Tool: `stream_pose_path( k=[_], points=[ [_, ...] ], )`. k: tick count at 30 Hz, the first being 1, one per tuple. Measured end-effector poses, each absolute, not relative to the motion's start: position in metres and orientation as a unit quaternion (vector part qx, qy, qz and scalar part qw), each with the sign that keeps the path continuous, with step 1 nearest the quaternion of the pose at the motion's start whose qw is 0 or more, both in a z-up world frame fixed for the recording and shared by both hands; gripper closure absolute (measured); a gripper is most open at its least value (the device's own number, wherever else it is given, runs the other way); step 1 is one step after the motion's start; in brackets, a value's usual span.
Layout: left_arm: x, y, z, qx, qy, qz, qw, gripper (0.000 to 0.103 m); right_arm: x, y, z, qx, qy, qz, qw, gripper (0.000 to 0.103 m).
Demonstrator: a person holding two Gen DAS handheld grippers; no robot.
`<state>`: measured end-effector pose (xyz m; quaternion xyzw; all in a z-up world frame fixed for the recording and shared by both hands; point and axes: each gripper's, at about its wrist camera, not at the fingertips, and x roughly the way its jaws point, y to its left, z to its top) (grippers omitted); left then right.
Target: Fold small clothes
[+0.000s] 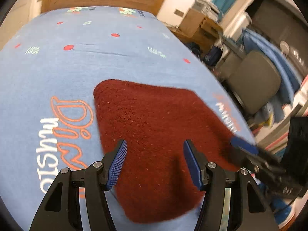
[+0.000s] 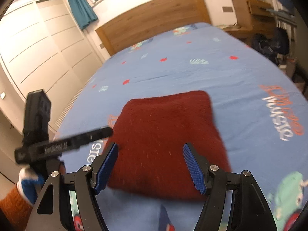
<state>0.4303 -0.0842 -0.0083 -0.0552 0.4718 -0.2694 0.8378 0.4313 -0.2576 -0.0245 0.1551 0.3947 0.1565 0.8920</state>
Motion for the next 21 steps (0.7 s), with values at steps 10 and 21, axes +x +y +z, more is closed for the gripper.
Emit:
stream_pose_path(
  k=[10, 21],
  points=[
    [0.39, -0.115, -0.055, 0.051, 0.465, -0.272, 0.841, 0.043, 0.452, -0.281, -0.084, 0.113, 0.439, 0.13, 0.882, 0.032],
    [0.342, -0.108, -0.062, 0.065, 0.445, -0.277, 0.849, 0.041, 0.402, -0.303, -0.108, 0.104, 0.443, 0.162, 0.876, 0.032]
  ],
)
